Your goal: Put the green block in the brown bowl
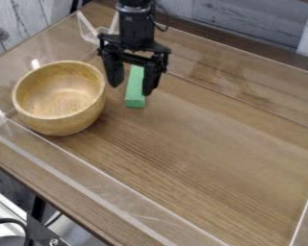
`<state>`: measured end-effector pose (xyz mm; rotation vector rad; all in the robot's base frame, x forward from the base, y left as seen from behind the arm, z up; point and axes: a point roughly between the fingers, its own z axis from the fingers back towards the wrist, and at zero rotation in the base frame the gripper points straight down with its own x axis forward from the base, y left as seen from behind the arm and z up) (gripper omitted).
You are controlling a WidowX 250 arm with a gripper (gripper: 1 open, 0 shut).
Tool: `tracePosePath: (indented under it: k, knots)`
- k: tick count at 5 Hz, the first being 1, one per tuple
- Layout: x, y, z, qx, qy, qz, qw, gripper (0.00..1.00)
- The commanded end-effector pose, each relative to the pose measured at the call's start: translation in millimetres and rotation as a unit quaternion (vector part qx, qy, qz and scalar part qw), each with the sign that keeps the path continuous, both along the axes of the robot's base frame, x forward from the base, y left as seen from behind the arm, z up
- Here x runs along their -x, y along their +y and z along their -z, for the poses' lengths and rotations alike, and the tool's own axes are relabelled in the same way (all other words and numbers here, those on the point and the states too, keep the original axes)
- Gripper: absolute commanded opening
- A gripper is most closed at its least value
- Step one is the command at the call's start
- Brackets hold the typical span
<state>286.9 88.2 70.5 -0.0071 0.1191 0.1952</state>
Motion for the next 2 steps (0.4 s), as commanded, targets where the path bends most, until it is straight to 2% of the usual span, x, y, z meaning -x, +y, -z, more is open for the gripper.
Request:
tracePosePath:
  k: [1,2]
  knots:
    - [-15.0,10.0,-0.9,-0.006,-0.029,-0.005,0.9995,1.00]
    - [-24.3,16.4,4.5,-0.005,-0.039,-0.009,0.9992,1.00]
